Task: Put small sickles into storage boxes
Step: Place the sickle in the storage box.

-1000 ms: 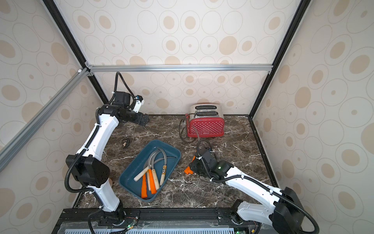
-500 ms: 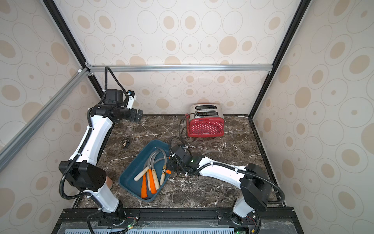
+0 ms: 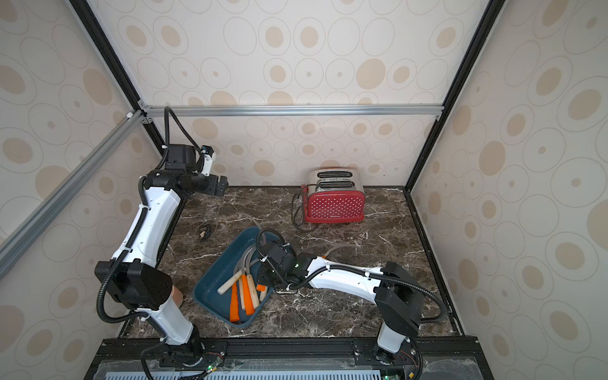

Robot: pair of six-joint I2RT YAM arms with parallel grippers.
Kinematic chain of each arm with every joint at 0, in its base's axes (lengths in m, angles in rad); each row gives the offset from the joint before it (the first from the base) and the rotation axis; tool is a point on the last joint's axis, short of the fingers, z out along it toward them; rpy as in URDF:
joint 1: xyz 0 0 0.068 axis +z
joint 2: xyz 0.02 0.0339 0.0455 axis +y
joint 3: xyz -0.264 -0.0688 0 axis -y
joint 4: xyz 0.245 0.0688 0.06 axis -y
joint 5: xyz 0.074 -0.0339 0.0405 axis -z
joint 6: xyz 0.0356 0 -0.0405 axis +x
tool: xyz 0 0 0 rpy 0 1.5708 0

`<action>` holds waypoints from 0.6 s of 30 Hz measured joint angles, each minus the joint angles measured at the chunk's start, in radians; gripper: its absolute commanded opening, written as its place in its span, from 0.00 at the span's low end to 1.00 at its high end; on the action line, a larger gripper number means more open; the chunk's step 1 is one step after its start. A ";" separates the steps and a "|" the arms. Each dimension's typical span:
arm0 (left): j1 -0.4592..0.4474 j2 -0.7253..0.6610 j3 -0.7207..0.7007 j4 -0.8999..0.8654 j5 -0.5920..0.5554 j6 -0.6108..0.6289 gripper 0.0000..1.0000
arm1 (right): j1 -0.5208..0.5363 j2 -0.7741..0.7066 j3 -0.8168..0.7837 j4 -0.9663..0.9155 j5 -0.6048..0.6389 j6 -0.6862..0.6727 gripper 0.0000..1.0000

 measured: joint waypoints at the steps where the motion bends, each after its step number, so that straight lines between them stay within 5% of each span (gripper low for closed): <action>1: 0.000 0.000 0.000 0.000 0.000 0.000 0.99 | 0.005 0.005 0.003 -0.005 -0.001 0.005 0.09; 18: 0.001 0.000 -0.002 0.000 0.019 0.000 0.99 | 0.062 0.058 0.053 -0.110 -0.003 0.074 0.10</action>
